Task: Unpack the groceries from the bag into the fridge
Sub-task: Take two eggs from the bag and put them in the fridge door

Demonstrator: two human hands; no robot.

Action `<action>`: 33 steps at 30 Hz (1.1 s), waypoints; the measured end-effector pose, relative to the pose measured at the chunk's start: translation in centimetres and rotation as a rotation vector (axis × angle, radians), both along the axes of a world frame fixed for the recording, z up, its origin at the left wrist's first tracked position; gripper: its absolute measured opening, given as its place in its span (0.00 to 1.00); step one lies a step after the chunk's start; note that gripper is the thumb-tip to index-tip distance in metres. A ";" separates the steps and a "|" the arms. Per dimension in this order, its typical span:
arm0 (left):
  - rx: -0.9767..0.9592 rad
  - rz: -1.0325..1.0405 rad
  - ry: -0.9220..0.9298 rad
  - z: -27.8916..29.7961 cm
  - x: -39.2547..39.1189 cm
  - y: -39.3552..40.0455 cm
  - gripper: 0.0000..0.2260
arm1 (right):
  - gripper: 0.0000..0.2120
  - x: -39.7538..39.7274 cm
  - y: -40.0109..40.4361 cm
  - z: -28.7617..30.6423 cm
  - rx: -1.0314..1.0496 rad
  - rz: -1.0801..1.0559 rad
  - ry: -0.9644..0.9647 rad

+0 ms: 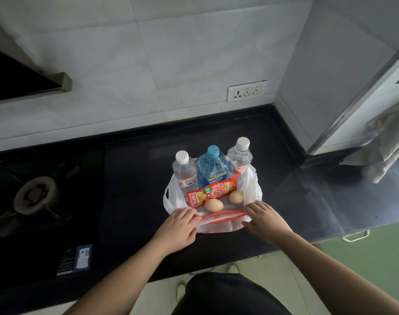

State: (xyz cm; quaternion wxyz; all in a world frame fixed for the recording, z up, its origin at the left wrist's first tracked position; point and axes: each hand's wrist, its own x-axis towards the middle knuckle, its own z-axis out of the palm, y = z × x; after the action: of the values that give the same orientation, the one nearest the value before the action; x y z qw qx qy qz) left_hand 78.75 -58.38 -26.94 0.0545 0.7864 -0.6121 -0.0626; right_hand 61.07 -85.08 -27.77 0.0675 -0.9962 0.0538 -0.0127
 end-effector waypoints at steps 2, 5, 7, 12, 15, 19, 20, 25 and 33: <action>0.026 0.036 0.015 -0.6 0.3 0.5 0.19 | 0.20 -0.1 0.0 -0.2 0.053 -0.034 0.017; 0.047 0.049 0.044 -1.2 0.4 1.1 0.21 | 0.21 -0.2 -0.2 -0.5 0.209 -0.113 0.042; 0.040 0.053 0.075 -1.2 0.4 1.3 0.22 | 0.16 0.0 -0.3 -0.7 0.343 -0.187 0.028; -0.036 0.120 0.191 -0.6 0.2 0.6 0.19 | 0.12 1.1 -0.1 -0.1 0.623 -0.470 0.022; -0.107 0.160 0.196 0.0 0.1 -0.5 0.16 | 0.12 2.3 -0.6 0.8 0.725 -0.660 0.035; -0.170 0.179 0.176 0.6 -0.2 -2.2 0.14 | 0.12 3.9 -1.4 1.3 0.737 -0.692 0.163; -0.179 0.172 0.160 0.7 -0.3 -2.6 0.14 | 0.12 4.3 -1.5 1.3 0.741 -0.711 0.181; -0.224 0.138 0.115 1.5 -0.8 -4.9 0.12 | 0.14 5.3 -2.3 2.8 0.786 -0.872 0.115; -0.169 0.122 0.160 1.9 -1.4 -6.9 0.26 | 0.06 5.6 -0.4 3.8 0.405 -0.289 -0.233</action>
State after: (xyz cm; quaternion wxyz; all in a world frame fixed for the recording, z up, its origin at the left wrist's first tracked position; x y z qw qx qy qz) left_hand 77.37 -65.24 -25.05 0.1732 0.8073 -0.5598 -0.0699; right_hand 66.65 -85.45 -23.99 0.2685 -0.9362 0.1890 -0.1258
